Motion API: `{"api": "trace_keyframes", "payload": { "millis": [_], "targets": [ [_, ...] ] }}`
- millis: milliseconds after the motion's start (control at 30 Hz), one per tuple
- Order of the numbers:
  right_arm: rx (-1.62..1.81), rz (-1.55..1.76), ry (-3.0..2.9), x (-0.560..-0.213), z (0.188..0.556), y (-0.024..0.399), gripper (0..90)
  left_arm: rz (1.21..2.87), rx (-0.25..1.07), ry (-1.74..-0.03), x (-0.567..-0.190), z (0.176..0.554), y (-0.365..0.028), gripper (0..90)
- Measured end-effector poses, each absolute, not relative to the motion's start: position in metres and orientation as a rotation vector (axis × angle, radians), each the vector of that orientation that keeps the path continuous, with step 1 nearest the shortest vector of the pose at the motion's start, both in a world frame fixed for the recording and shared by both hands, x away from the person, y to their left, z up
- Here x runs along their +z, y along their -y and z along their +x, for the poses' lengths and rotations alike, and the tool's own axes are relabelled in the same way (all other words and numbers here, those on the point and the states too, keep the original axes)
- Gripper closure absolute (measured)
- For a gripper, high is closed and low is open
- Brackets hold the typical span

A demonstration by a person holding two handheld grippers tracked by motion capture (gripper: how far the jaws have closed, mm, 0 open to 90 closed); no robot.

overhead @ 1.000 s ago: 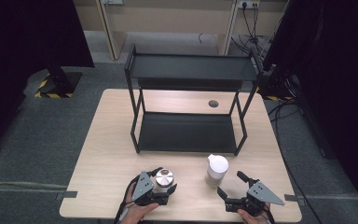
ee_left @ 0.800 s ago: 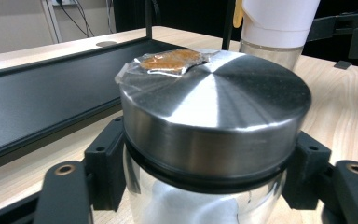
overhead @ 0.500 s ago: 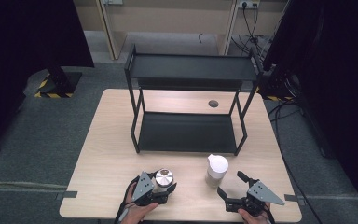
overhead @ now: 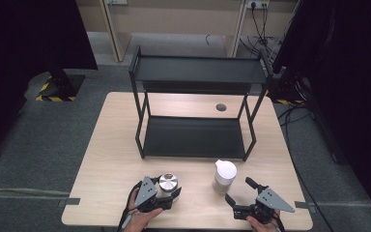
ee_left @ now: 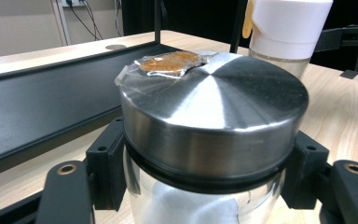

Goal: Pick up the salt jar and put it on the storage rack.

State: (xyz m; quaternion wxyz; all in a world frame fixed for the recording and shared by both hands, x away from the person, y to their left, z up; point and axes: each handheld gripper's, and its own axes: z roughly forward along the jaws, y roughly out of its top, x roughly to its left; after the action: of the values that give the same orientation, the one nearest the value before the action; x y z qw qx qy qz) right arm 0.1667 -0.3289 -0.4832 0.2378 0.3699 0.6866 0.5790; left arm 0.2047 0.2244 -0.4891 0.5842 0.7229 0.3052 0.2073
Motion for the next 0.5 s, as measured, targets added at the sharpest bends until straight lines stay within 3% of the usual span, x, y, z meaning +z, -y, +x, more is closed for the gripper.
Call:
{"api": "trace_keyframes", "payload": {
  "millis": [500],
  "targets": [
    [1.592,1.023,-1.877,-0.484,0.167,0.329,0.5,1.69,0.471,-0.704,-0.476,0.207,-0.223,30.9]
  ]
}}
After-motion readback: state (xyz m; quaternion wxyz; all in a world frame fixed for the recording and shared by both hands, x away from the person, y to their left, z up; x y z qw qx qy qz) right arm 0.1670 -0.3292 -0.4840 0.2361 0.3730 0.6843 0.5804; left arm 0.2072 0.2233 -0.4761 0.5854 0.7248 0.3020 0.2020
